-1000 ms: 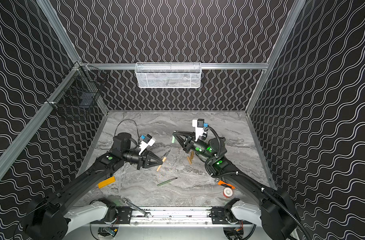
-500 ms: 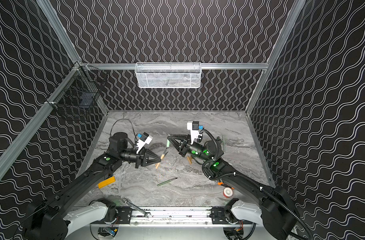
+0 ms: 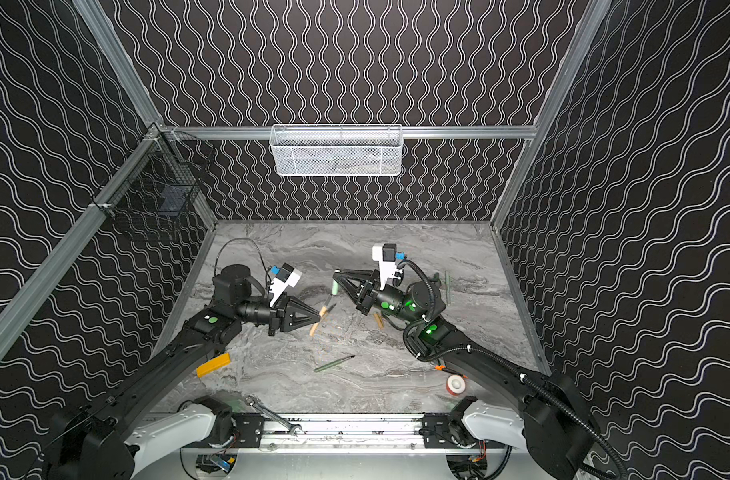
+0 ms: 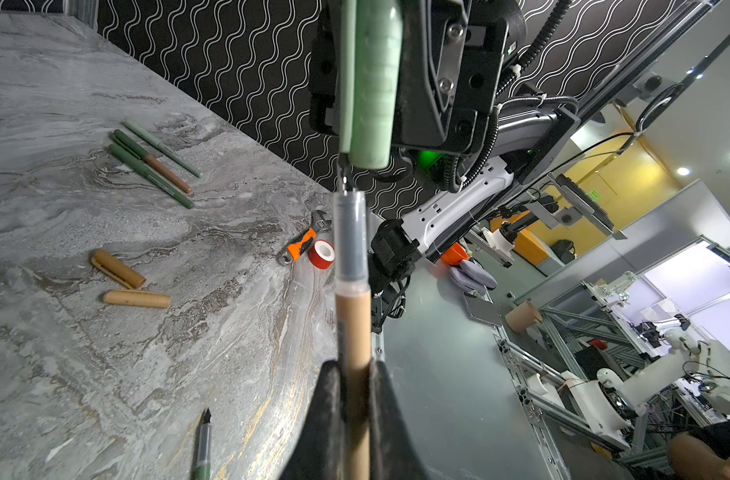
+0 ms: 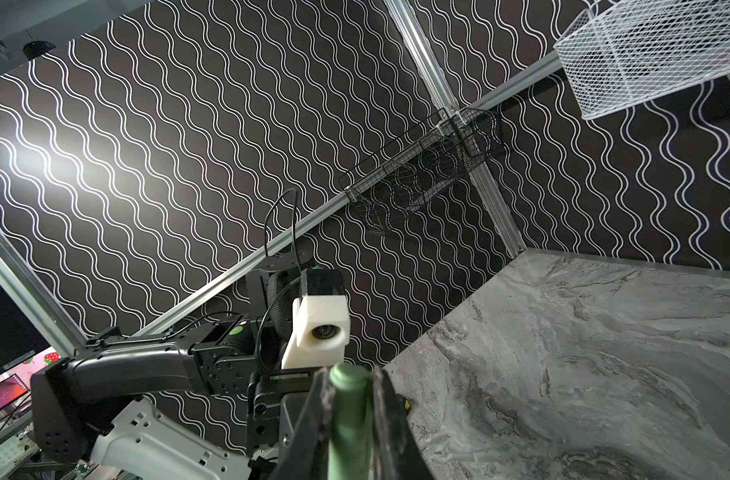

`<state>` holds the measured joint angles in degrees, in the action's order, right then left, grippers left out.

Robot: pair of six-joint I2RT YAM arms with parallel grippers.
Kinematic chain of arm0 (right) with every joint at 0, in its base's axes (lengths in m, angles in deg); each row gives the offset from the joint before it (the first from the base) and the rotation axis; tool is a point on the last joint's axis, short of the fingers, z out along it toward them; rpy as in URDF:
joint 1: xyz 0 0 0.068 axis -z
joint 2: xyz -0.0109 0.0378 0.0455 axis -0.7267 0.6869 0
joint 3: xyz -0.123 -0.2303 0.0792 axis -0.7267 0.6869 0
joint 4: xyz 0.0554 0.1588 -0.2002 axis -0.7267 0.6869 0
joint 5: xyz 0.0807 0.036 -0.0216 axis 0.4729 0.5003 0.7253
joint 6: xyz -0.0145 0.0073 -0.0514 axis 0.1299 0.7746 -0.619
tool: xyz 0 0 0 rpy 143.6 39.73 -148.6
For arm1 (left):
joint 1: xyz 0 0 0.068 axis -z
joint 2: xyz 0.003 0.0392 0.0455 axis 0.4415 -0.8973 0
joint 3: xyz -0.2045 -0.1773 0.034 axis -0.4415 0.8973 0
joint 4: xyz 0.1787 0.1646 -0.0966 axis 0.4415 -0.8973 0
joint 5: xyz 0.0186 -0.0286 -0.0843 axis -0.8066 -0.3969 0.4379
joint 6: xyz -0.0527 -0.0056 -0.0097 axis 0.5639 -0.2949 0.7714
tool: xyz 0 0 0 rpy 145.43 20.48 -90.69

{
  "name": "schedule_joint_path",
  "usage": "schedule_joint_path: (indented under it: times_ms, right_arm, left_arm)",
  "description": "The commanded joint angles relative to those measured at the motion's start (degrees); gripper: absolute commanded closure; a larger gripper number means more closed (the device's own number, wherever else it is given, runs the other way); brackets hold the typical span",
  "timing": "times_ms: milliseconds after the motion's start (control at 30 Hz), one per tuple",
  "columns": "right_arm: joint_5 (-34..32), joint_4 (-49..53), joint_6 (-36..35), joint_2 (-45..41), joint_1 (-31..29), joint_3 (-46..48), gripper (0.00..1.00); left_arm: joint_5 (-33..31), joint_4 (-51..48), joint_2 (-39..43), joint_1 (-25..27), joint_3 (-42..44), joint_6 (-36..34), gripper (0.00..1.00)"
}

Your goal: Insert the pens into the pen caps

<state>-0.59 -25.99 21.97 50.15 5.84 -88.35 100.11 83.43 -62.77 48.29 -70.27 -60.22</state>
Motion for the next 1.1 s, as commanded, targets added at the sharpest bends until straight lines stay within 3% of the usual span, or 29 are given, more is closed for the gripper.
schedule_joint_path:
  times_ms: [0, 1067]
  right_arm:
    - [-0.99, -1.76, 0.46, -0.09, -0.19, 0.44, 0.85]
    - [-5.32, -15.06, 6.93, 6.18, -3.59, 3.76, 0.85]
  left_arm:
    - [1.04, 4.72, 0.45, -0.45, 0.26, 1.66, 1.00]
    - [1.89, 13.13, 2.36, -2.49, 2.36, 7.04, 1.00]
